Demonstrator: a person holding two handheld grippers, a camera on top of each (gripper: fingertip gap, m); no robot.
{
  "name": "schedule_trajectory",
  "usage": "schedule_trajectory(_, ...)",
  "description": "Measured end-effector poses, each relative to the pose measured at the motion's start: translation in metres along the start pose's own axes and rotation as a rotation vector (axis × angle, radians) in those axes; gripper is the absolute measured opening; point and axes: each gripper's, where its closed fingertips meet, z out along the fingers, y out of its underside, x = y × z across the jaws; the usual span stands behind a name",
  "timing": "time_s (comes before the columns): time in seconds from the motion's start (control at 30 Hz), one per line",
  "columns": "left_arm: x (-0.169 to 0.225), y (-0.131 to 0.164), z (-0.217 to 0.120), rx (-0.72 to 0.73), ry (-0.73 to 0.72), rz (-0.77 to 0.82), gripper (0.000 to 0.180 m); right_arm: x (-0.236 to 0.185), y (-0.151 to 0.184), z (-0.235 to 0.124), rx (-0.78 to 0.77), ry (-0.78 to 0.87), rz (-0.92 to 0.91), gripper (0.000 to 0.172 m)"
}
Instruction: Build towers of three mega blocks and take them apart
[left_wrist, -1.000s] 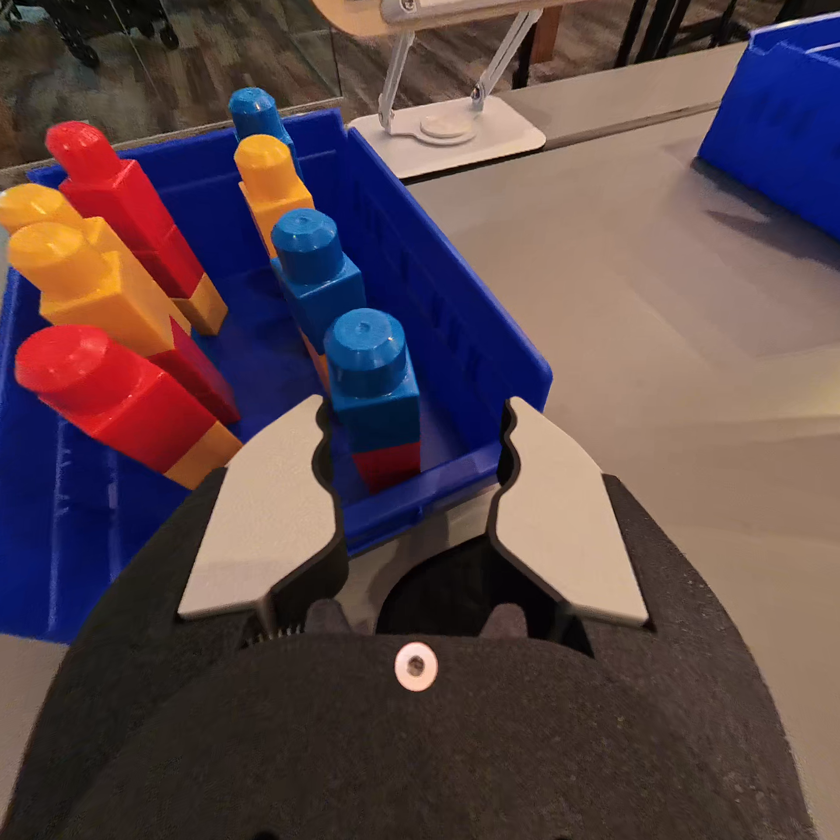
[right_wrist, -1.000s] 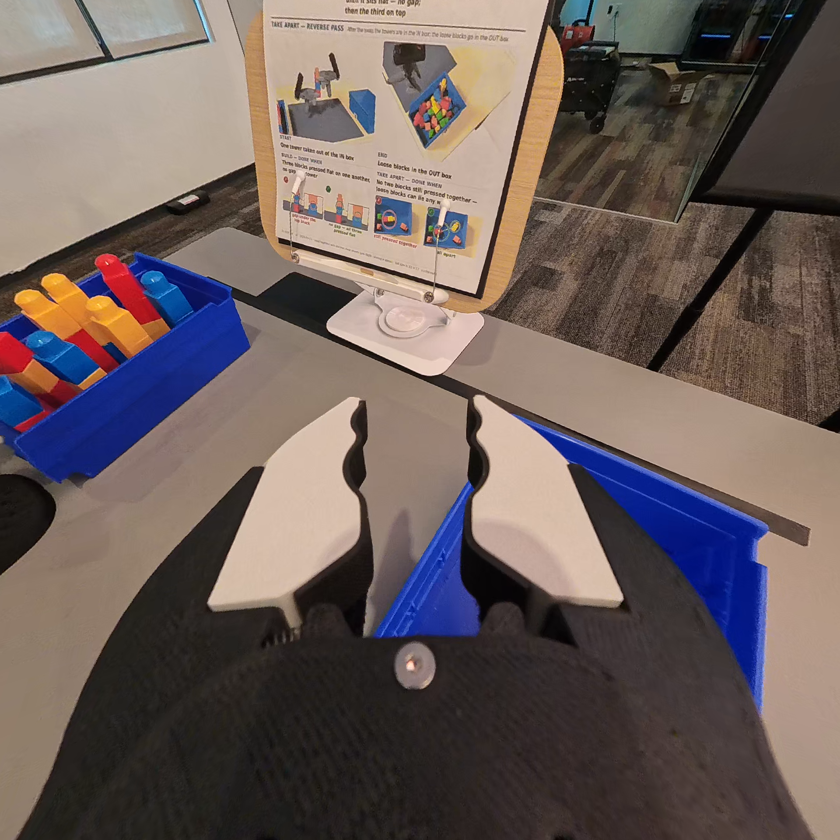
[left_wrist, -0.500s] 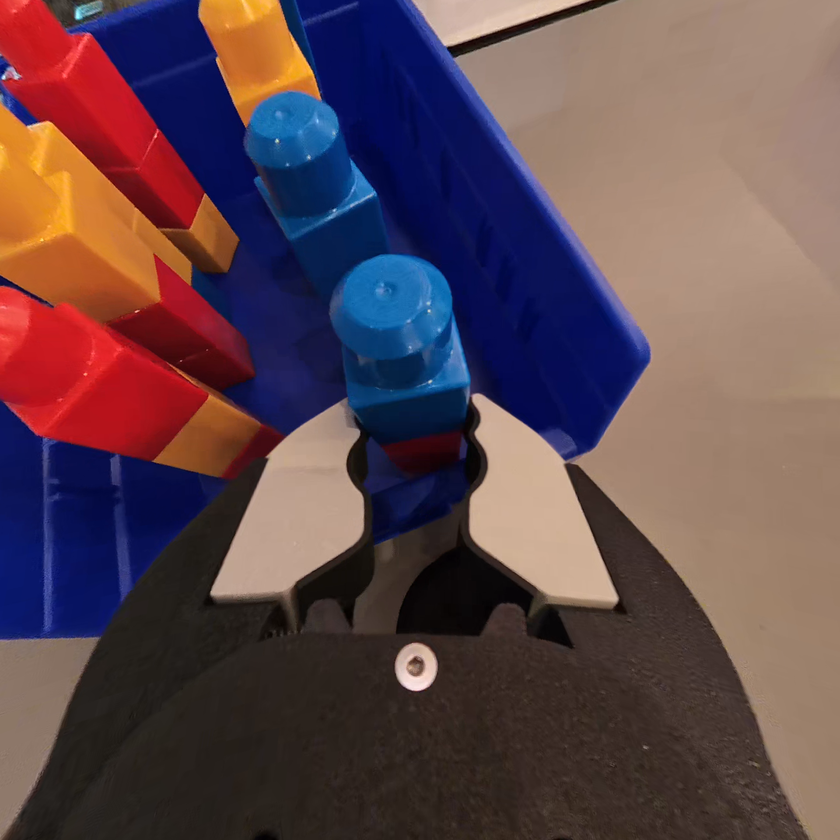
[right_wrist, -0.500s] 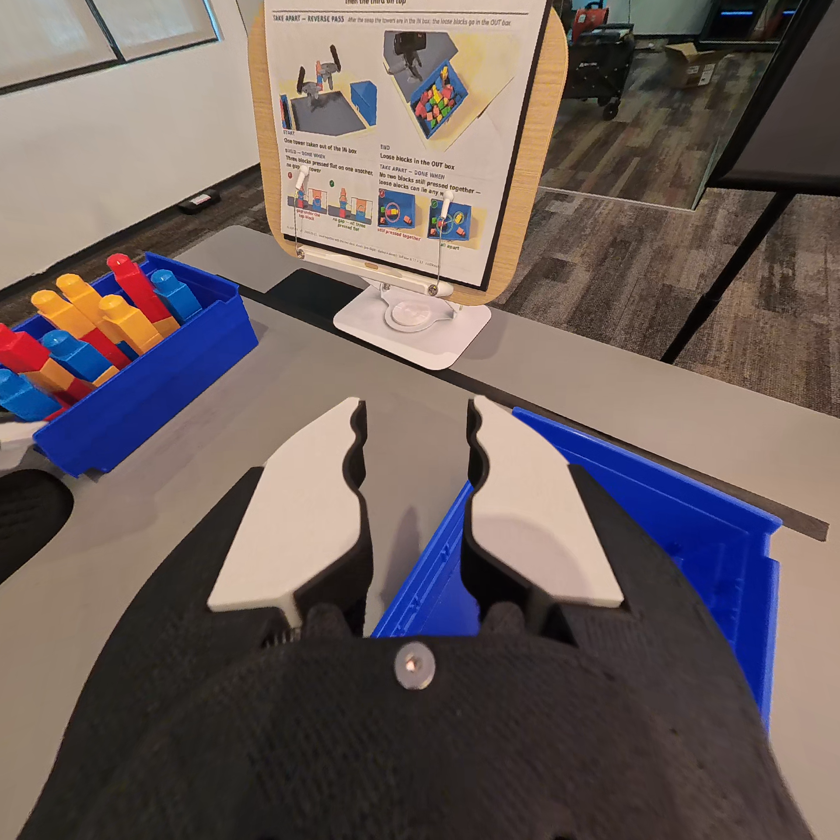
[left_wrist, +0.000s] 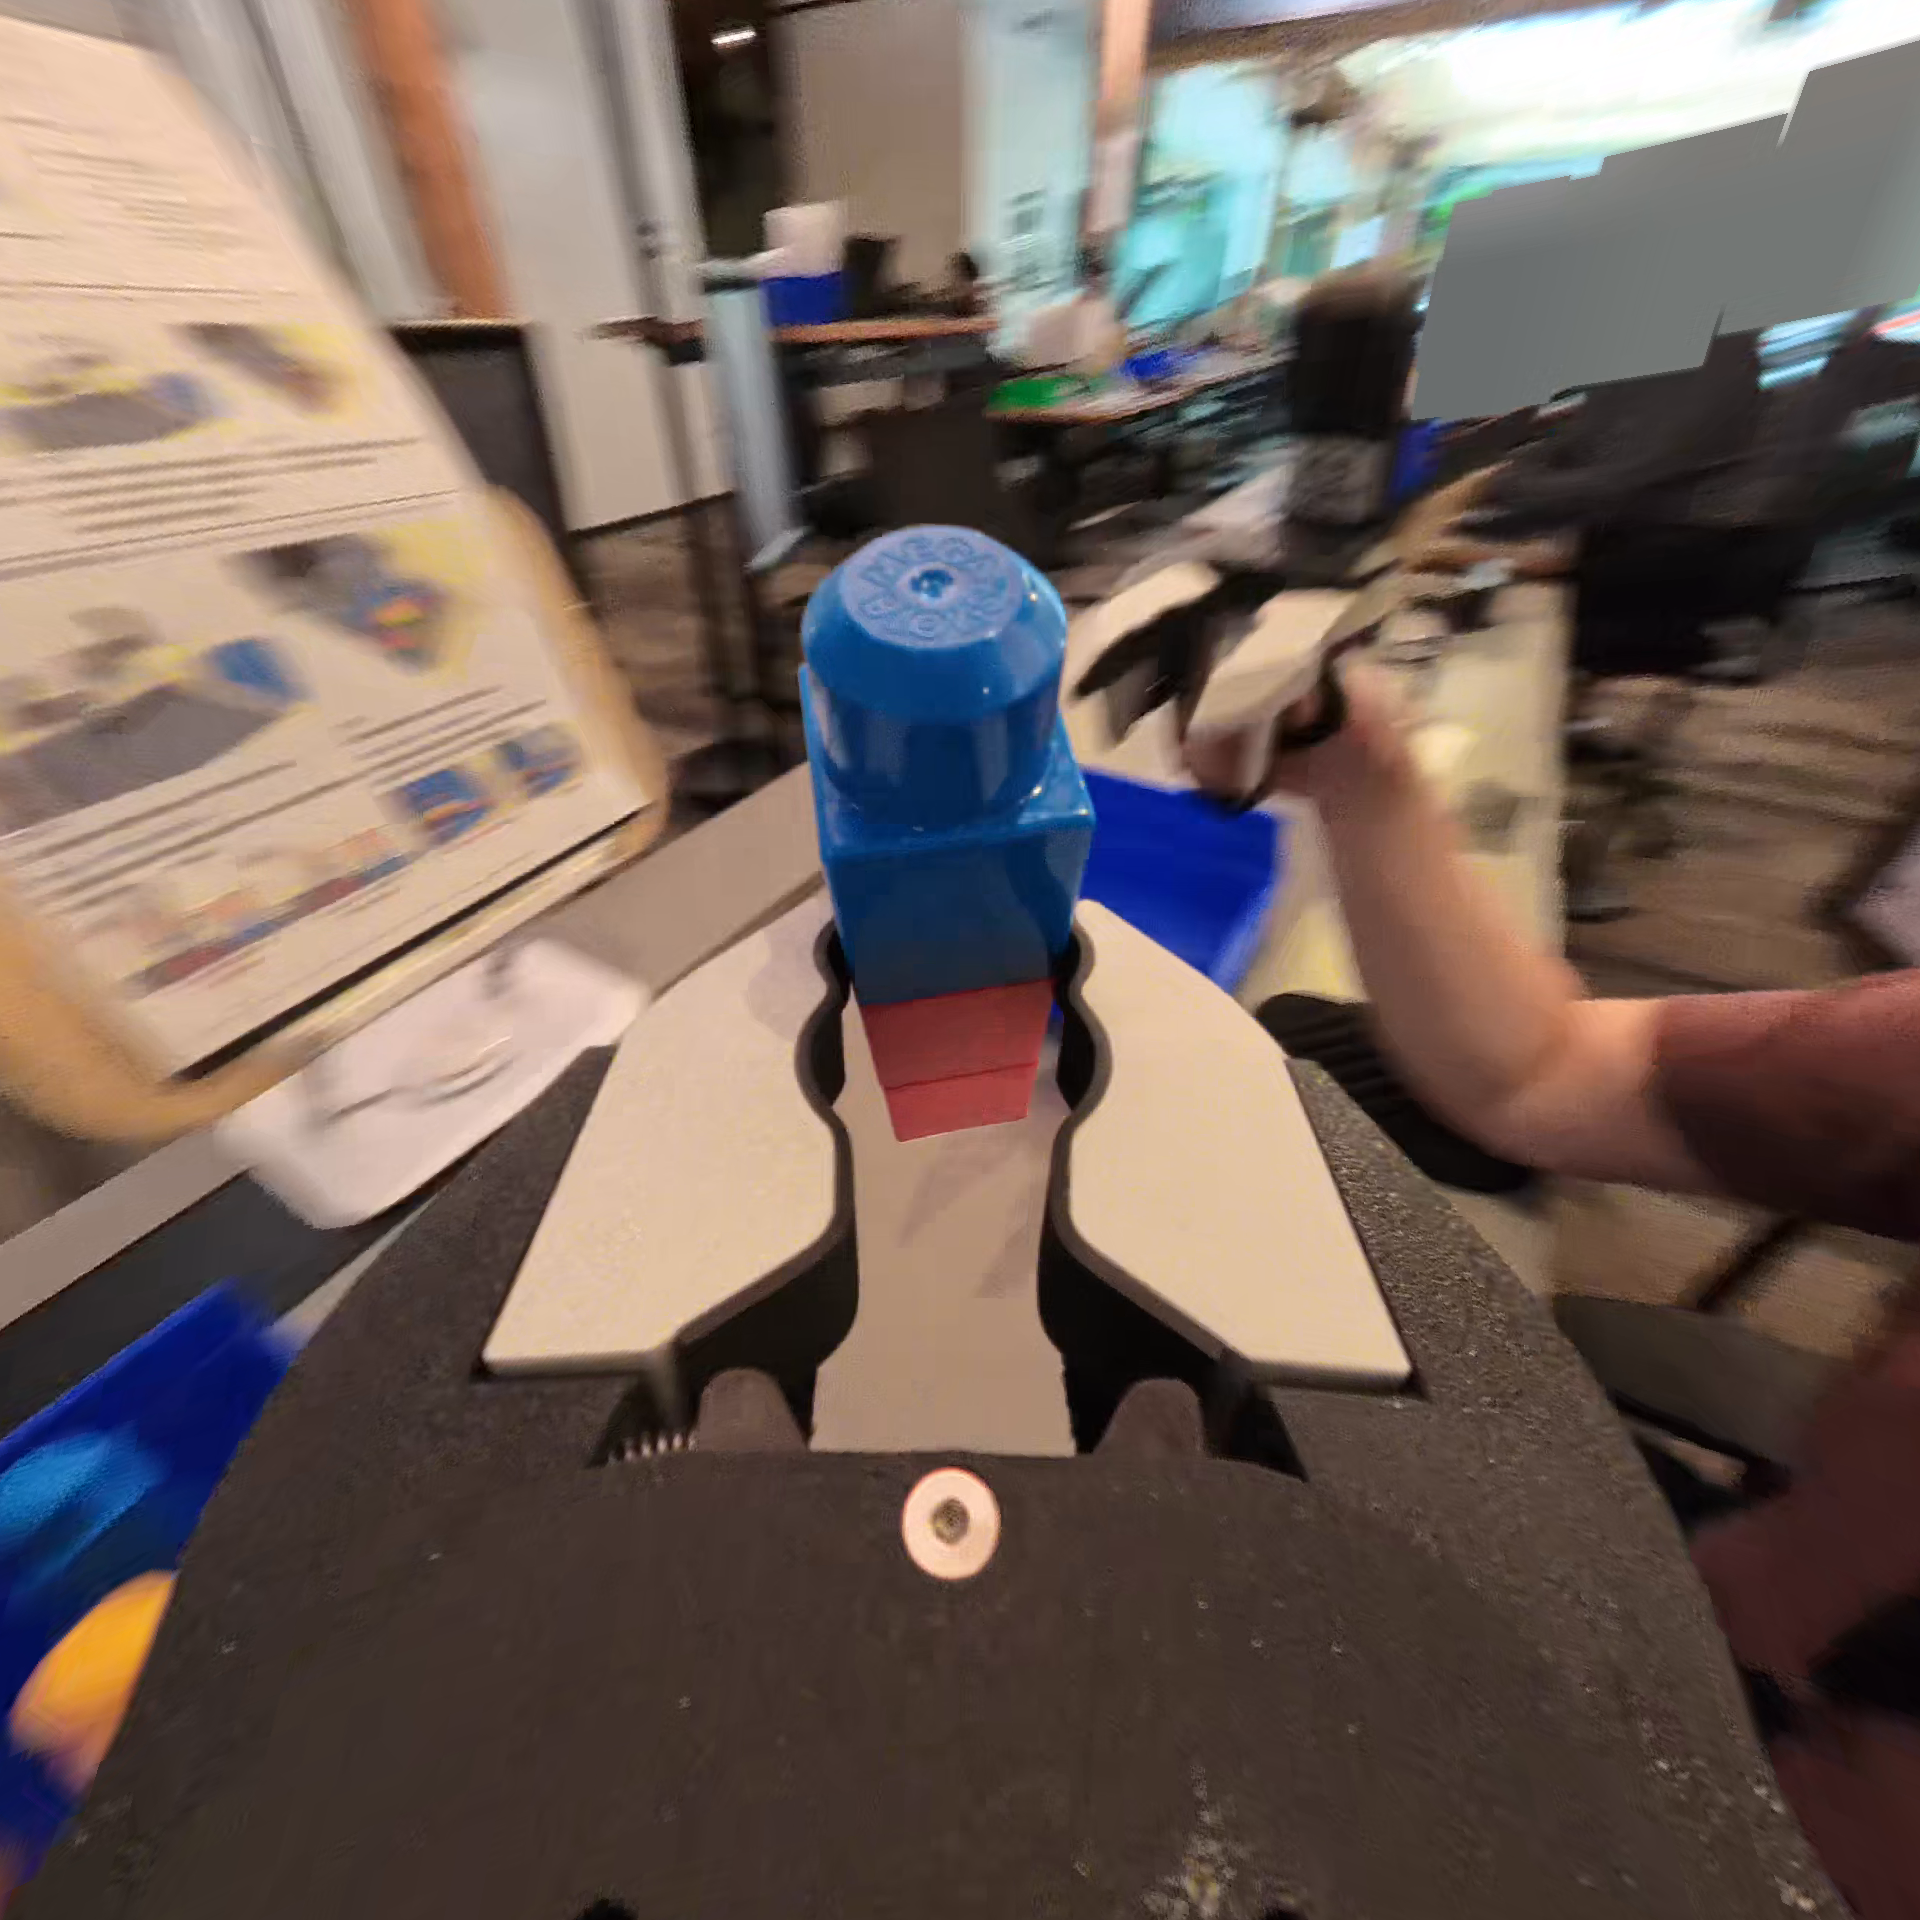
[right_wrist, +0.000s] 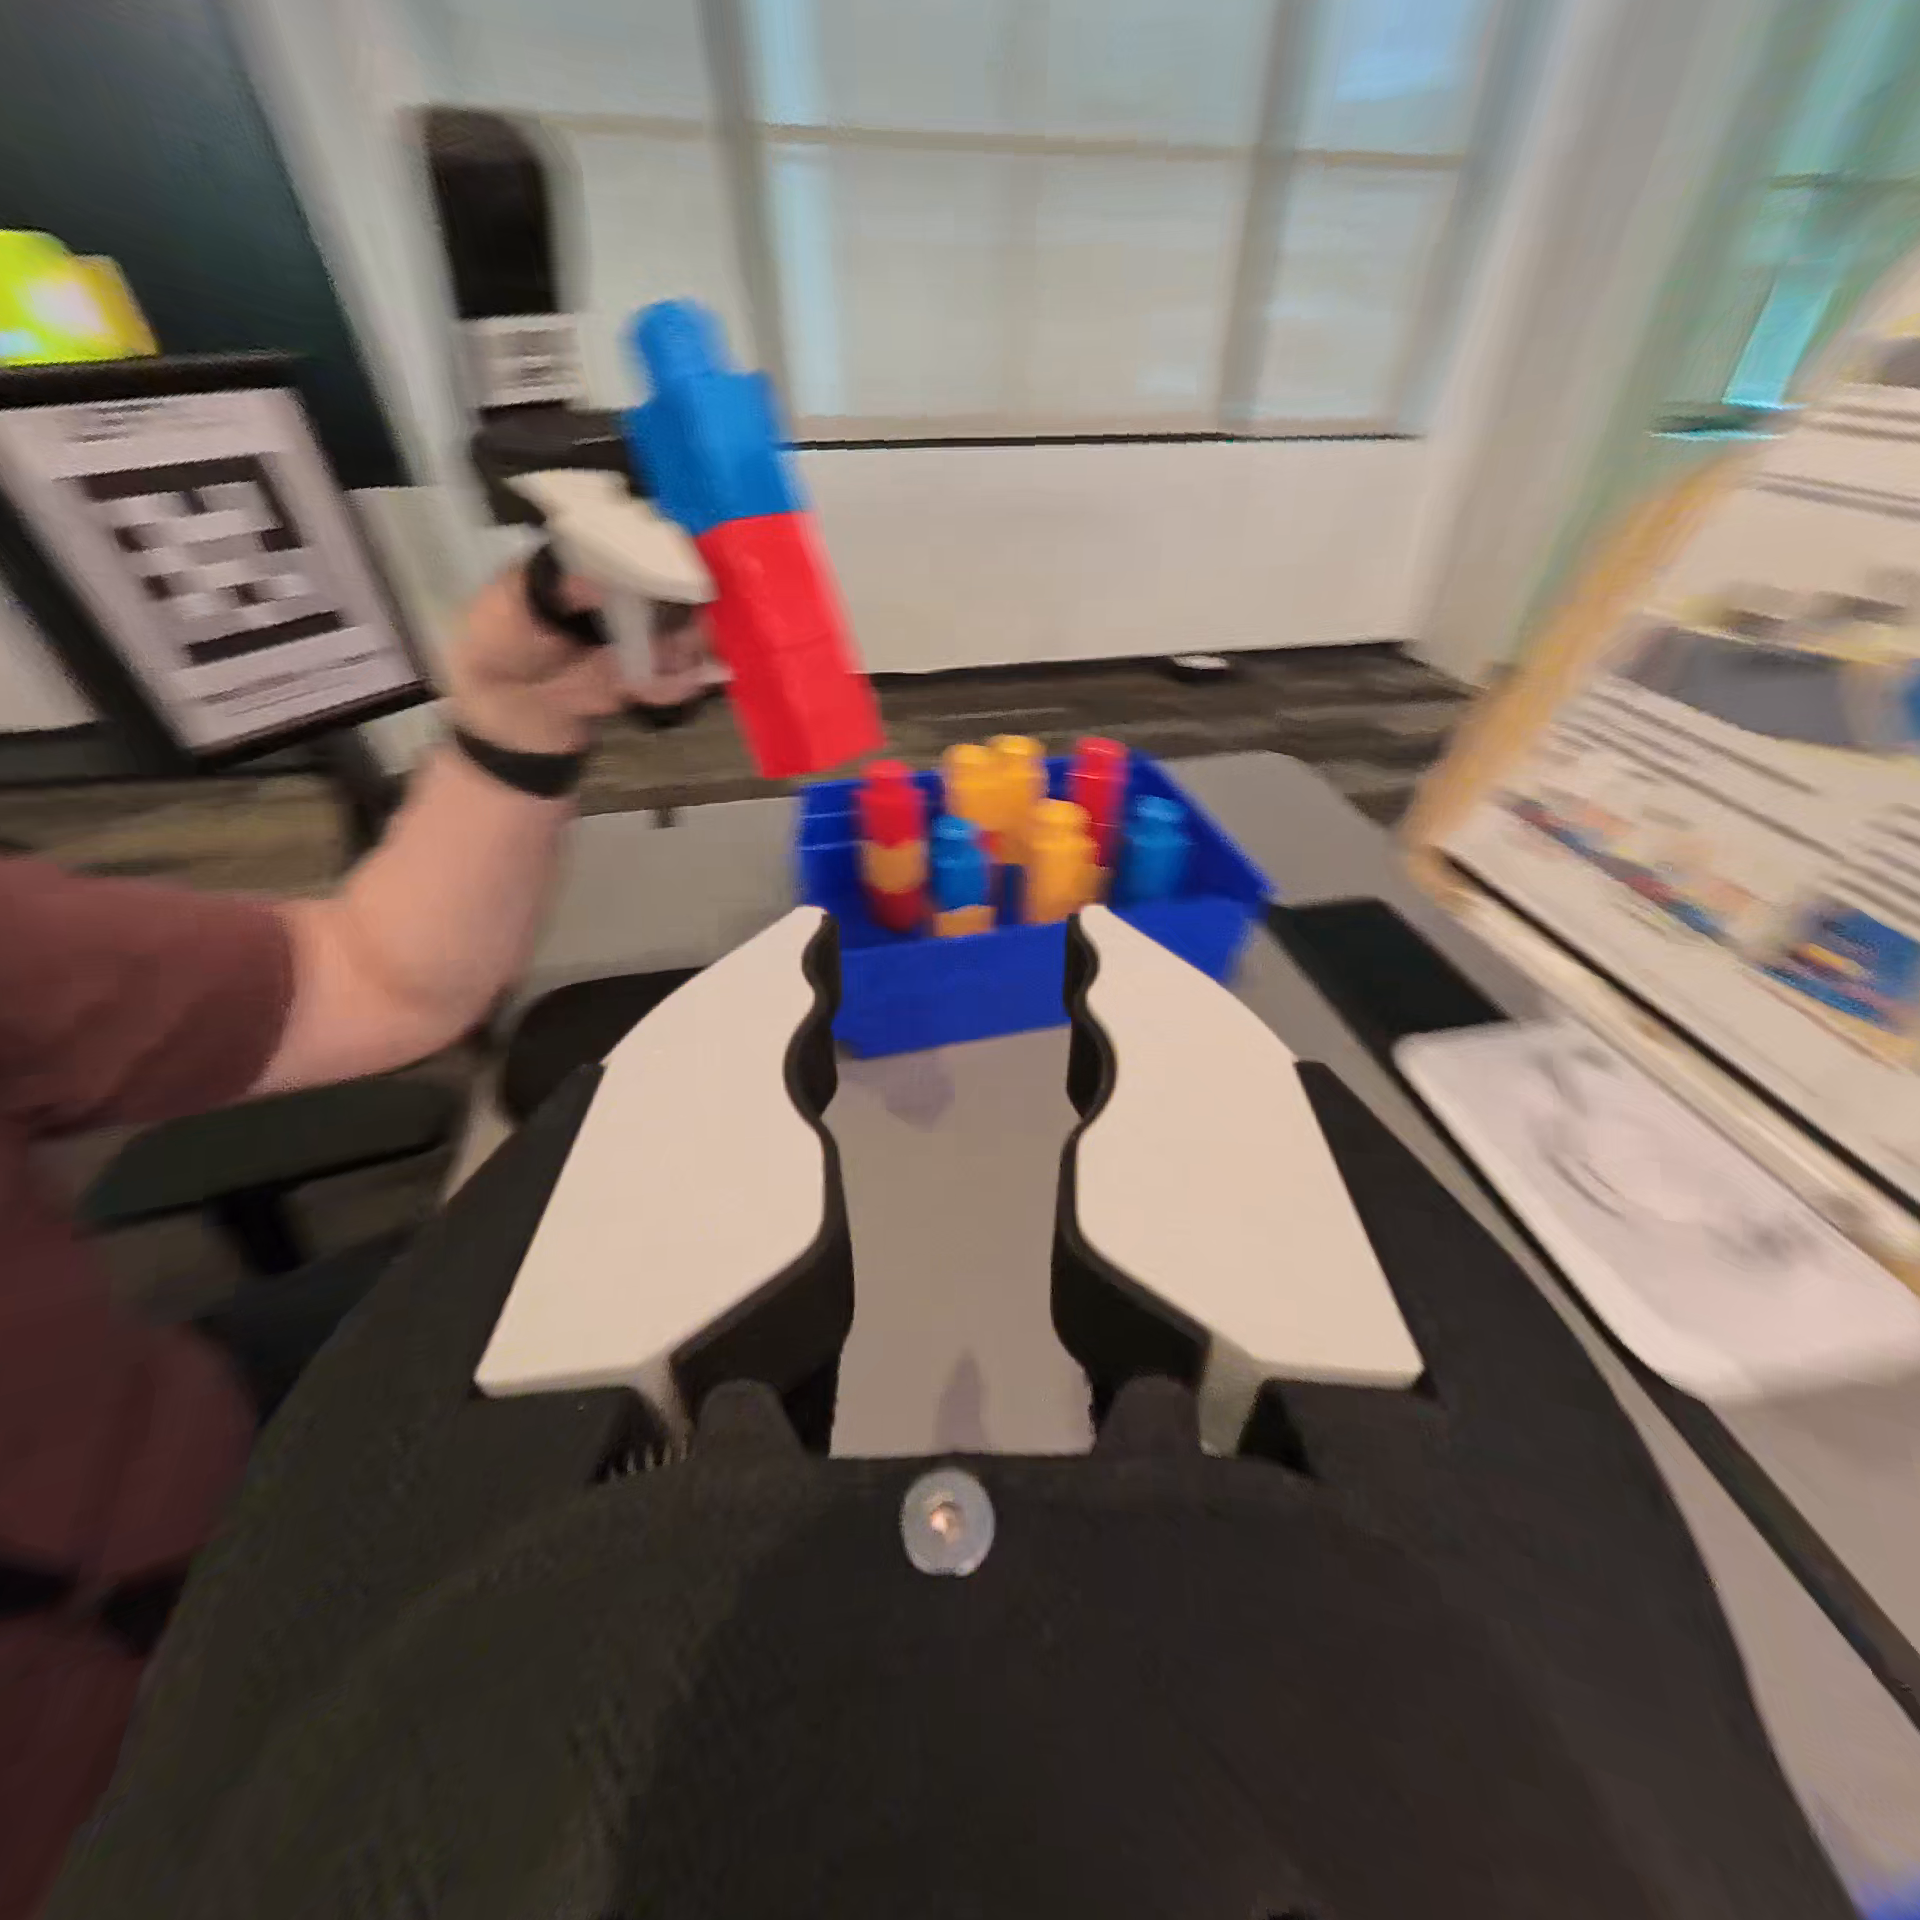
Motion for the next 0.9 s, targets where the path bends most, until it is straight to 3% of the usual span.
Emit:
schedule_trajectory(0.1, 0.030, -0.020, 0.030, 0.053, 0.238, -0.032, 0.037, -0.033, -0.003, 0.028, 0.042, -0.140, -0.046, 0.053)
schedule_trajectory(0.17, 0.038, -0.024, 0.047, 0.065, 0.304, -0.029, 0.037, -0.039, 0.004, 0.042, 0.032, -0.175, -0.025, 0.067)
schedule_trajectory(0.27, 0.043, -0.013, 0.065, 0.043, 0.354, -0.013, 0.037, -0.030, 0.012, 0.057, 0.032, -0.167, 0.037, 0.072)
schedule_trajectory(0.33, 0.043, -0.003, 0.071, 0.040, 0.396, -0.015, 0.037, -0.027, 0.018, 0.063, 0.033, -0.184, 0.071, 0.066)
schedule_trajectory(0.4, 0.038, 0.003, 0.076, 0.025, 0.434, -0.036, 0.037, -0.024, 0.027, 0.067, 0.011, -0.222, 0.106, 0.039)
schedule_trajectory(0.47, 0.033, 0.008, 0.080, 0.034, 0.450, -0.058, 0.037, -0.018, 0.035, 0.069, -0.016, -0.227, 0.138, 0.037)
schedule_trajectory(0.57, 0.017, 0.024, 0.097, 0.025, 0.359, -0.089, 0.045, -0.003, 0.041, 0.070, -0.026, -0.151, 0.133, 0.037)
schedule_trajectory(0.63, 0.022, 0.032, 0.102, -0.003, 0.413, -0.123, 0.037, -0.001, 0.046, 0.071, -0.045, -0.139, 0.134, 0.037)
schedule_trajectory(0.8, 0.022, 0.029, 0.102, 0.002, 0.412, -0.098, 0.036, -0.001, 0.050, 0.070, -0.099, -0.111, 0.121, 0.037)
schedule_trajectory(0.9, 0.013, -0.004, 0.075, 0.182, 0.410, -0.145, 0.036, 0.003, 0.067, 0.066, -0.238, -0.031, 0.035, 0.037)
